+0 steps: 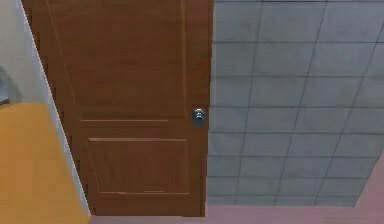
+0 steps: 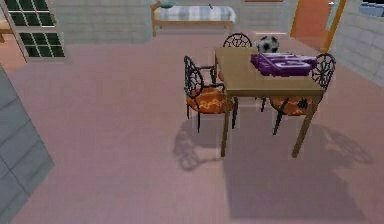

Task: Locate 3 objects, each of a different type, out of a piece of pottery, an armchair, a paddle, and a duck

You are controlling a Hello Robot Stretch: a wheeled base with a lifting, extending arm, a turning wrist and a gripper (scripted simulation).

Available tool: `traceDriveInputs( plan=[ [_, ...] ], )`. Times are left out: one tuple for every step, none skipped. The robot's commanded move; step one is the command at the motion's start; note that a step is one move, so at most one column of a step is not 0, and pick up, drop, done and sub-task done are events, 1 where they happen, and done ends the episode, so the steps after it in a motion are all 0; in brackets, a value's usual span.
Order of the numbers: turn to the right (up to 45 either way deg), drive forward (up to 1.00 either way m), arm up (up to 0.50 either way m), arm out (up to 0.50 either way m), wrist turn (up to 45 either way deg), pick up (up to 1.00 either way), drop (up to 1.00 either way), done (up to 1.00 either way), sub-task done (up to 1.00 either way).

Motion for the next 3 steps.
traceDriveInputs(
  plan=[
    [-45.0, 0.0, 0.0, 0.0, 0.0, 0.0, 0.0, 0.0, 0.0],
    [-33.0, 0.0, 0.0, 0.0, 0.0, 0.0, 0.0, 0.0, 0.0],
    [0.0, 1.0, 0.0, 0.0, 0.0, 0.0, 0.0, 0.0, 0.0]
  ],
)
